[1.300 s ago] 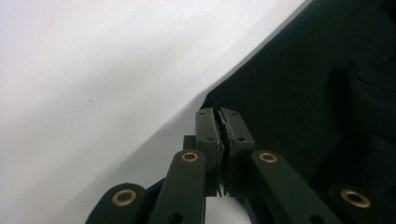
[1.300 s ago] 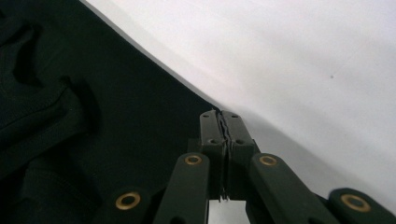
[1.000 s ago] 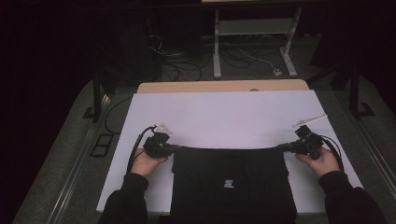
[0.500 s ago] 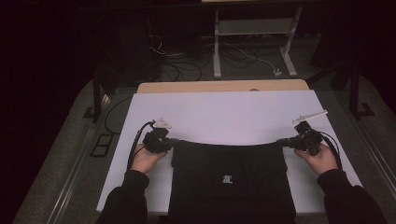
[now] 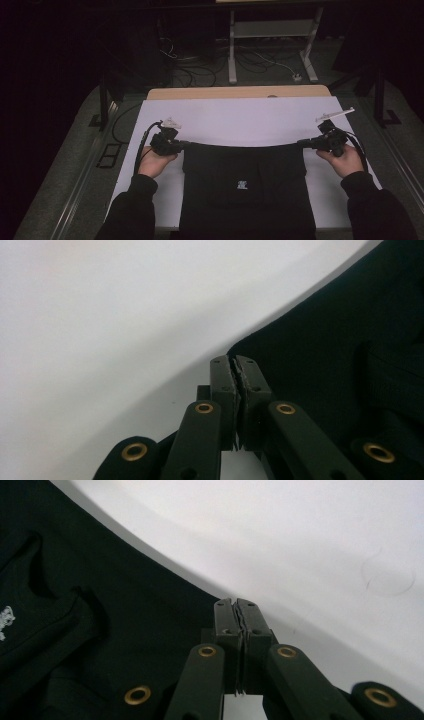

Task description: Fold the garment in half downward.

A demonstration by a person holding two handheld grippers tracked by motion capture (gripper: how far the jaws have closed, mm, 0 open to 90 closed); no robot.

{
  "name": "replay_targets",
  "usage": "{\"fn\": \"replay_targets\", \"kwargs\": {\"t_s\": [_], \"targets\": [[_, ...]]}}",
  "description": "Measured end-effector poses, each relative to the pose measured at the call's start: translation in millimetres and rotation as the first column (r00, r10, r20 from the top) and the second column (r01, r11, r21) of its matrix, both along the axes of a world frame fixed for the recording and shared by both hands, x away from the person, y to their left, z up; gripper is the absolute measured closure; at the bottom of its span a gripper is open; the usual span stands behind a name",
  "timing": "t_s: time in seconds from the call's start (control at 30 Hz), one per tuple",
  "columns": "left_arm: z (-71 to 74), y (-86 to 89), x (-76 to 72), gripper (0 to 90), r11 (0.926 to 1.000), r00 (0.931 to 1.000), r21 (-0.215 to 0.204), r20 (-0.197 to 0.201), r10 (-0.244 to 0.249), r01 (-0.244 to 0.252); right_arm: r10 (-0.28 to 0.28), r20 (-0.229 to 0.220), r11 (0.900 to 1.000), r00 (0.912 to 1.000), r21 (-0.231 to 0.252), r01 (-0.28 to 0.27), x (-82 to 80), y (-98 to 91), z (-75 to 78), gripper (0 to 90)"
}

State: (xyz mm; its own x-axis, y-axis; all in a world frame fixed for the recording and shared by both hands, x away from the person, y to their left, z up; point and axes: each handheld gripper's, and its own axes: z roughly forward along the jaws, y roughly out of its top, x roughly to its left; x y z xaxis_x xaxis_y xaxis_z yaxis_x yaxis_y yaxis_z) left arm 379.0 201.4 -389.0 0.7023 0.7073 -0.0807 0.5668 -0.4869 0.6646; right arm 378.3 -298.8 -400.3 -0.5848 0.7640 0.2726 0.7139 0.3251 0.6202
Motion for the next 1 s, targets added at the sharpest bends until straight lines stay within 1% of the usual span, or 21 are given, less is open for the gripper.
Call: {"fn": "replay_targets", "kwargs": {"t_s": [0.13, 0.23, 0.3, 0.4, 0.5, 0.57, 0.67, 0.73, 0.93, 1.0], "targets": [[9.3, 2.5, 5.4, 86.4, 0.9998, 0.9999, -0.017, 0.011, 0.012, -0.011, -0.008, 0.013, 0.9999, 0.9999, -0.008, 0.008, 6.7, 0.9, 8.8, 87.3], [11.3, 0.6, 9.5, 86.4, 0.9999, 0.9998, -0.006, 0.015, 0.010, -0.009, -0.011, 0.018, 0.9999, 0.9998, -0.013, 0.011, 11.6, 1.1, 13.5, 87.3], [10.2, -2.0, 12.3, 86.4, 0.9999, 0.9999, 0.008, 0.012, 0.006, -0.006, -0.013, 0.014, 0.9998, 0.9998, -0.014, 0.013, 15.0, 0.7, 14.7, 87.3], [10.7, -3.1, 16.5, 86.3, 0.9999, 0.9999, 0.016, 0.011, 0.007, -0.007, -0.022, 0.006, 0.9997, 0.9997, -0.011, 0.022, 20.2, -0.1, 15.3, 87.3], [13.8, -4.3, 21.8, 86.4, 0.9997, 0.9998, 0.020, 0.012, 0.016, -0.016, -0.029, 0.008, 0.9995, 0.9996, -0.013, 0.029, 23.9, 0.3, 17.7, 87.3], [17.2, -5.6, 24.2, 86.3, 0.9993, 0.9998, 0.033, 0.017, 0.013, -0.014, -0.032, 0.010, 0.9994, 0.9994, -0.008, 0.032, 26.1, -0.2, 19.9, 87.3], [22.4, -8.1, 26.6, 86.3, 0.9992, 0.9994, 0.038, 0.031, 0.014, -0.015, -0.041, 0.016, 0.9991, 0.9990, -0.011, 0.041, 29.0, -1.2, 22.0, 87.3], [25.8, -8.5, 28.4, 86.3, 0.9994, 0.9989, 0.030, 0.043, 0.017, -0.018, -0.050, 0.015, 0.9987, 0.9986, -0.007, 0.050, 31.0, -2.3, 23.6, 87.3], [29.3, -8.9, 33.6, 86.3, 0.9990, 0.9984, 0.038, 0.052, 0.023, -0.025, -0.059, 0.023, 0.9983, 0.9980, -0.007, 0.059, 37.5, -2.1, 27.2, 87.3], [29.6, -8.0, 35.8, 86.3, 0.9989, 0.9983, 0.033, 0.049, 0.032, -0.033, -0.061, 0.023, 0.9981, 0.9979, -0.007, 0.061, 39.4, -1.5, 27.2, 87.3]]}}
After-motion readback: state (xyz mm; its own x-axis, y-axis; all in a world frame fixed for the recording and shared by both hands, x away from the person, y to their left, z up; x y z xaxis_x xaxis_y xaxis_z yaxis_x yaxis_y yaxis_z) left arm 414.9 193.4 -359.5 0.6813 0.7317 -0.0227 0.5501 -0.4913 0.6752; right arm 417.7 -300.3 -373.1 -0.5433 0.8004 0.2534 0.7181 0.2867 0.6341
